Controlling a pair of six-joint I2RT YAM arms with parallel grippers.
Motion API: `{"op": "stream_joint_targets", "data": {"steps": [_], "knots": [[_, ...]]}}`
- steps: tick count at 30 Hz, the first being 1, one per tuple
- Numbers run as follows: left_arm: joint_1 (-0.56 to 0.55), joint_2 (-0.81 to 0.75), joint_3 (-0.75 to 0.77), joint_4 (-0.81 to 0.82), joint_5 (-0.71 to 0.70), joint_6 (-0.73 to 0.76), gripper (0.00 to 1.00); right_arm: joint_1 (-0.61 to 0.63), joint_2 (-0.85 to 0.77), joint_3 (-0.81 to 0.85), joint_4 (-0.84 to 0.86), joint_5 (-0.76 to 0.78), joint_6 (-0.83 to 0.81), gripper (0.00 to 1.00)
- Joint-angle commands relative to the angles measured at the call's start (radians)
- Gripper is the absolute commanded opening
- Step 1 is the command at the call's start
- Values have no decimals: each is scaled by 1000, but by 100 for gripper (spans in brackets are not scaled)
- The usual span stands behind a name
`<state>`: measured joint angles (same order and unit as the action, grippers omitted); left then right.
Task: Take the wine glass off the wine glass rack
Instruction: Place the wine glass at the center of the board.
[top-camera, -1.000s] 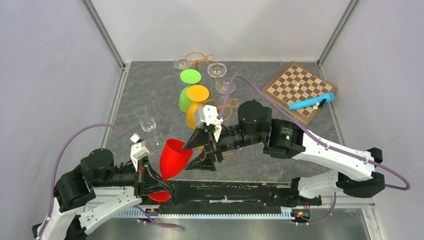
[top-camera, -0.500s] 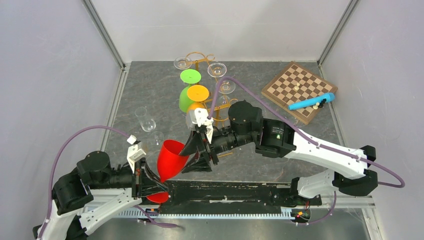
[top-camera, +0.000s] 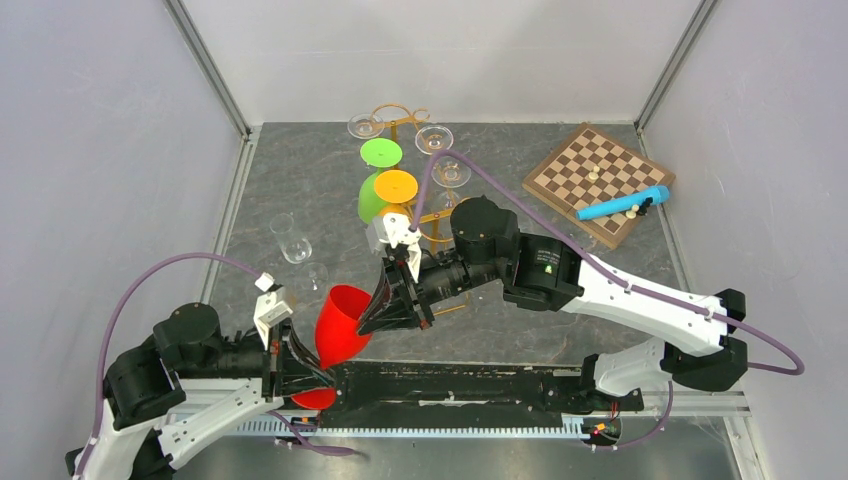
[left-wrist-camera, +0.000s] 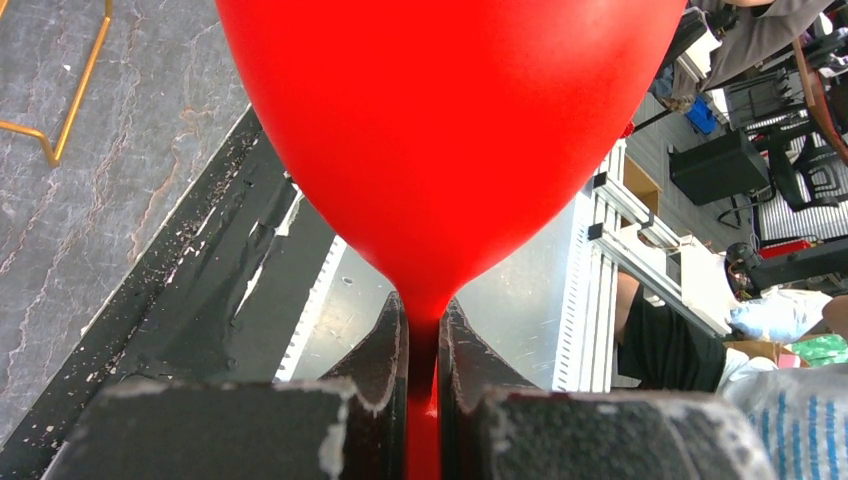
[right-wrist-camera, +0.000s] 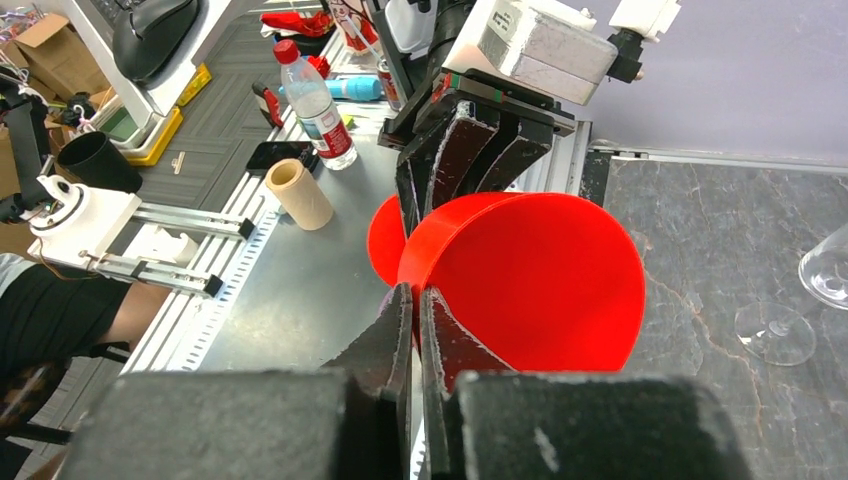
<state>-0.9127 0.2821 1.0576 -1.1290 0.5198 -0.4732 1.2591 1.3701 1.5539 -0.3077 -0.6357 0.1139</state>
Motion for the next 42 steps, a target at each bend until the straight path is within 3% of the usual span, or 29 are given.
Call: {"op": "stream_joint_targets", "data": {"steps": [1,4,9,15,24,32,42], "knots": [[3,19,21,32,-60,14,2,13,-11,-2,17,-62,19,0],[3,21,25,33,-87,8,7,13,-20,-22,16,-62,15,0],[3,22,28,46,-103,0,41,12,-49,-48,18,-64,5,0],[3,40,34,50,-158,-18,58,13,-124,-134,-1,-65,-40,0],[3,51,26,101,-227,-37,64,13,-296,-242,-178,81,-128,0],[3,67,-22,186,-242,-33,64,13,-465,-335,-369,376,-115,0],[3,96,-55,222,-221,-18,63,13,-598,-380,-542,756,38,0]]}}
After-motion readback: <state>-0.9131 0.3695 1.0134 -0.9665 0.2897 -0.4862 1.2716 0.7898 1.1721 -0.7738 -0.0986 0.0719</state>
